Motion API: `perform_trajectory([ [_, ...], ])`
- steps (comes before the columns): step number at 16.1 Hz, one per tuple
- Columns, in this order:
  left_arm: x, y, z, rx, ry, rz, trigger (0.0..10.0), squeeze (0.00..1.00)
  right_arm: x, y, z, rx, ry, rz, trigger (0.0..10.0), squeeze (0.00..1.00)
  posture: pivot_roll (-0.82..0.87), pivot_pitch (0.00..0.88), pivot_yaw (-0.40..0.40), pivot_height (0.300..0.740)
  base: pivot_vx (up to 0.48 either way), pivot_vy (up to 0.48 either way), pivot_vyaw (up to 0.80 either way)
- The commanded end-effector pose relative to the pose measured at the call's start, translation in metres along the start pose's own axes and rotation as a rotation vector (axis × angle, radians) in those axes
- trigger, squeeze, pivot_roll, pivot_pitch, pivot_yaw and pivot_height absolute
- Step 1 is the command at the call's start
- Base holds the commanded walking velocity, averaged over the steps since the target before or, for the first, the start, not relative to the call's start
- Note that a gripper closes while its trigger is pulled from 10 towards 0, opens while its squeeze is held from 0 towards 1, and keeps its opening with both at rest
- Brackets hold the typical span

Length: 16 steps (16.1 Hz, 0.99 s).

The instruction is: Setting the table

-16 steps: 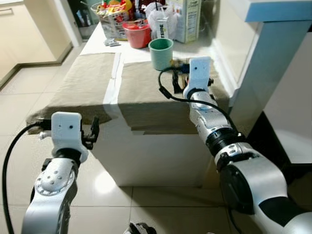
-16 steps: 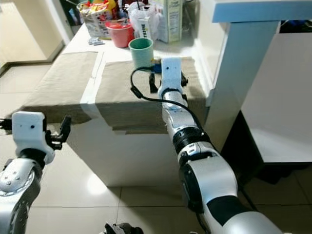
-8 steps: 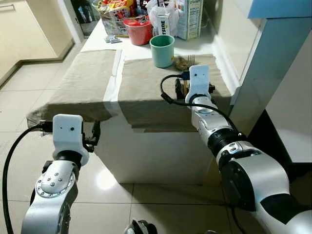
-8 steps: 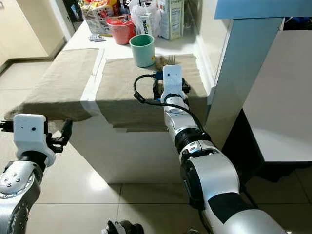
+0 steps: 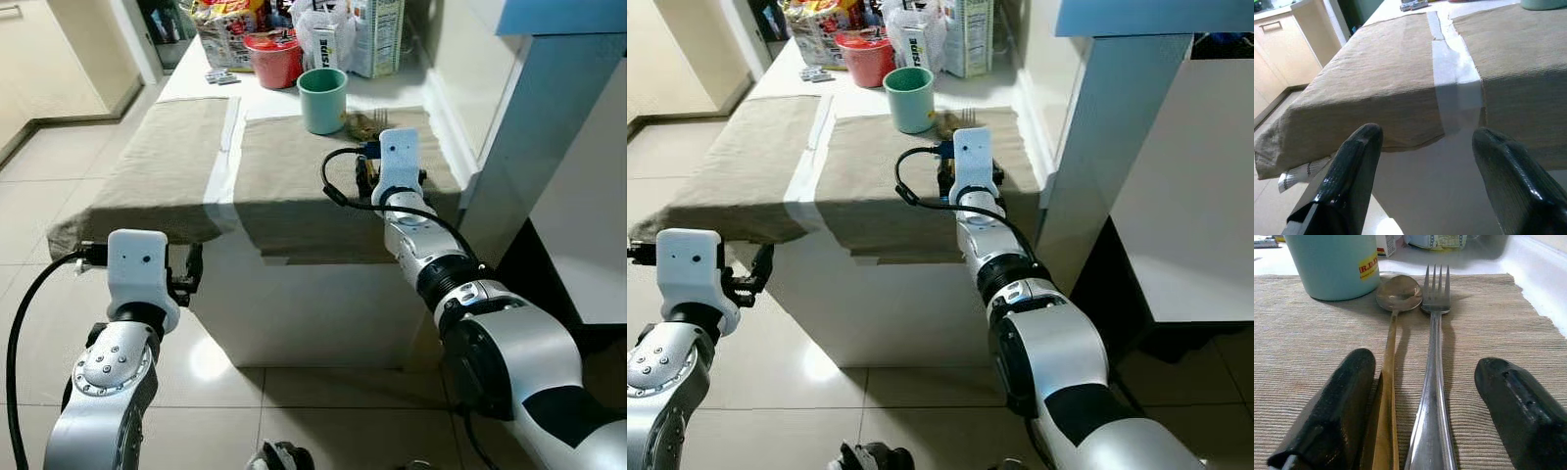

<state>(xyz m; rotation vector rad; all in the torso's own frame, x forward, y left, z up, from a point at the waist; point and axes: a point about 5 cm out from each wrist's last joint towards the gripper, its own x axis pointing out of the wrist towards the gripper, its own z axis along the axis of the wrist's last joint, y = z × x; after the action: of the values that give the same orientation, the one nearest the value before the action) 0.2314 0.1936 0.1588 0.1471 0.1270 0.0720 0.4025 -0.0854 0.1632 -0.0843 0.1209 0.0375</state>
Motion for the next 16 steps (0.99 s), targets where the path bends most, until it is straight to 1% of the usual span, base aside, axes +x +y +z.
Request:
perform_trajectory([
  [1,-0.001,0.000,0.005,0.005,-0.014,0.001,10.0,0.00,-0.003,0.002,-0.020,0.013,0.097,0.009,0.0,0.00,0.14,0.107,0.116,0.740,0.000,0.000,0.00],
  [6,0.001,-0.002,0.004,0.000,-0.007,-0.009,10.0,0.00,-0.004,0.003,-0.024,0.013,0.117,0.026,0.0,0.00,0.14,0.109,0.110,0.740,0.000,0.000,0.00],
  [12,0.001,-0.001,0.004,0.000,-0.005,-0.008,10.0,0.00,-0.005,0.010,-0.024,0.007,0.112,0.068,0.0,0.00,0.14,0.113,0.112,0.740,0.000,0.000,0.00],
  [13,0.001,-0.001,0.004,0.000,-0.004,-0.007,10.0,0.00,-0.005,0.010,-0.023,0.010,0.111,0.067,0.0,0.00,0.14,0.114,0.111,0.740,0.000,0.000,0.00],
  [16,0.001,-0.001,0.004,0.000,-0.004,-0.006,10.0,0.00,-0.003,0.010,-0.012,-0.002,0.062,0.065,0.0,0.00,0.14,0.118,0.112,0.740,0.000,0.000,0.00],
])
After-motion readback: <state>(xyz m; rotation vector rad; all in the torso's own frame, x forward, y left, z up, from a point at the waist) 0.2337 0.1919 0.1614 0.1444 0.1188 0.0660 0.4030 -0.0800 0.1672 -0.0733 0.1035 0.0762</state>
